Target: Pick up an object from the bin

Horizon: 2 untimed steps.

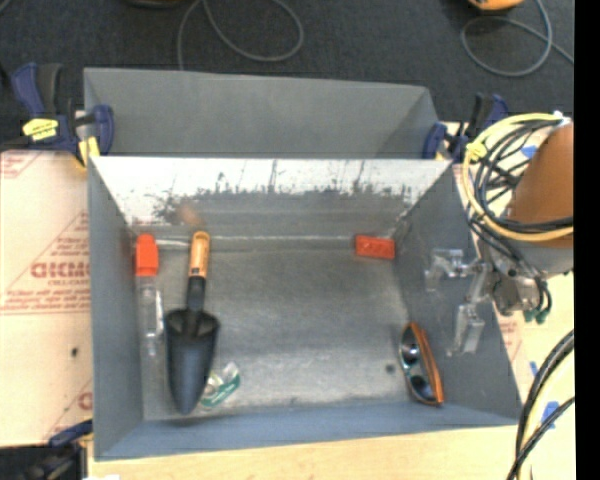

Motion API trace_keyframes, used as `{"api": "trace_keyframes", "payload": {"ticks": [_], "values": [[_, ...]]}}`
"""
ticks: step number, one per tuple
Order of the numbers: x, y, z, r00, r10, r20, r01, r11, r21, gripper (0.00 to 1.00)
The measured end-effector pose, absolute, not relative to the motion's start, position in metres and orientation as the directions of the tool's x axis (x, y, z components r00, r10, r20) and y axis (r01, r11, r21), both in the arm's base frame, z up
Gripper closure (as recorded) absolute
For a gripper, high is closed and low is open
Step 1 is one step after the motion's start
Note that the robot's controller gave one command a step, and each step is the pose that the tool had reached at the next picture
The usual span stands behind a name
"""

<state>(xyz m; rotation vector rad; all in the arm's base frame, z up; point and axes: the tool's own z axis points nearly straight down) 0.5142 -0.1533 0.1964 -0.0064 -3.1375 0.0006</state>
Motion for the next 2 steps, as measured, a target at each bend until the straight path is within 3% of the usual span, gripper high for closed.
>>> {"api": "trace_keyframes", "payload": {"ticks": [1, 2], "values": [[0.516, -0.153, 0.201, -1.0, 0.0, -0.004, 0.0, 1.0, -0.002, 0.0], [0.512, -0.159, 0.146, -0.999, -0.037, -0.007, -0.037, 0.999, -0.004, 0.0]]}}
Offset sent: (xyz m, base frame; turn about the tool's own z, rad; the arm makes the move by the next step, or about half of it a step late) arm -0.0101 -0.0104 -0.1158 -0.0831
